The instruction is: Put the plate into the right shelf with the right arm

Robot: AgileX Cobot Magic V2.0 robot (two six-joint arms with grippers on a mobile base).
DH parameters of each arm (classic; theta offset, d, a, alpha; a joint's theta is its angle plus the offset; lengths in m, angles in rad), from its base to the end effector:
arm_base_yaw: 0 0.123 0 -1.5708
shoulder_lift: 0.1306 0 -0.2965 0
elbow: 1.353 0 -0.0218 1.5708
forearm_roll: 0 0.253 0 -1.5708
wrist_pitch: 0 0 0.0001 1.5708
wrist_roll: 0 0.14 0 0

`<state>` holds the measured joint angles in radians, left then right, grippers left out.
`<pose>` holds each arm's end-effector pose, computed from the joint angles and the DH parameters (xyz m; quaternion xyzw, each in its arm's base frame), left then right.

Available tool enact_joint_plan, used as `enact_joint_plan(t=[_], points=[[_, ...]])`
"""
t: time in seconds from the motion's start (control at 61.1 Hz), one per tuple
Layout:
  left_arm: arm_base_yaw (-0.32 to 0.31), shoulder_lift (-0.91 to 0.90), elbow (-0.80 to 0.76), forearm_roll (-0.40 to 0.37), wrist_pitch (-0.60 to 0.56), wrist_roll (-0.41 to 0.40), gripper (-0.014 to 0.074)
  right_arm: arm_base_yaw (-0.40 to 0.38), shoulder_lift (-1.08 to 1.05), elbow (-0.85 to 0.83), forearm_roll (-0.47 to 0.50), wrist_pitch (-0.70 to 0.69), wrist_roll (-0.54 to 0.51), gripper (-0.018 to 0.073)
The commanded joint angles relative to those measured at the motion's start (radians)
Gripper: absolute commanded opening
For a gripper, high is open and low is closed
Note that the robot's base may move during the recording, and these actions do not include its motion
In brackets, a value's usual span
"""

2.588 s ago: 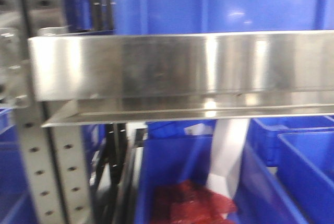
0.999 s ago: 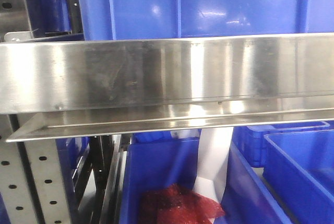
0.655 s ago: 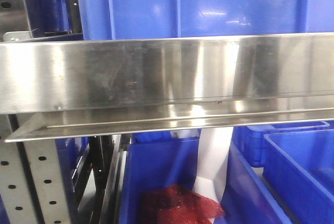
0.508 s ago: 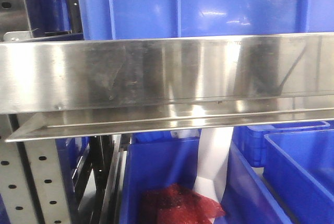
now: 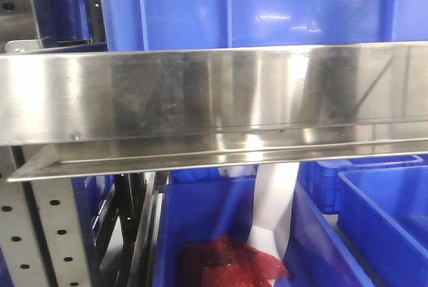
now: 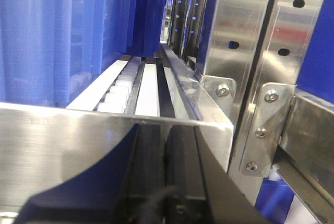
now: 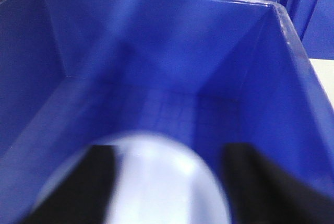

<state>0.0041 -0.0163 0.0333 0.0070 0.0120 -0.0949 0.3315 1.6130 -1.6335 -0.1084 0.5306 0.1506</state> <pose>0.0961 0.0004 0.2044 -0.0316 0.6855 -0.0304 0.7267 0.4070 0.1320 0.4068 -0.1000 0.8329 0.0824 0.5380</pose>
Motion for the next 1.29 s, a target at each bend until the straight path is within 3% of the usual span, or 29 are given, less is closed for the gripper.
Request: enact_joint_plan(t=[0.0,0.131,0.295,0.475,0.917,1.278], points=[[-0.004,-0.012,0.007,0.000,-0.089,-0.006,-0.0047,-0.003,-0.095,-0.045,-0.005,-0.044,-0.002,0.0580],[-0.004,-0.012,0.007,0.000,-0.089,-0.006,-0.0047,-0.003,-0.162,-0.043,-0.005,-0.005,-0.002,0.0470],[-0.004,-0.012,0.007,0.000,-0.089,-0.006,-0.0047,-0.003,-0.295,0.007,-0.005,0.043,-0.002,0.0251],[-0.004,-0.012,0.007,0.000,-0.089,-0.006,-0.0047,-0.003,-0.512,0.196,-0.005,0.056,-0.002,0.0042],[-0.004,-0.012,0.007,0.000,-0.089,-0.006,-0.0047,-0.003,-1.136,0.868,-0.005,-0.045,-0.002,0.0051],[-0.004,-0.012,0.007,0.000,-0.089,-0.006,-0.0047,-0.003,-1.364,1.087,-0.005,-0.034,-0.002,0.0051]])
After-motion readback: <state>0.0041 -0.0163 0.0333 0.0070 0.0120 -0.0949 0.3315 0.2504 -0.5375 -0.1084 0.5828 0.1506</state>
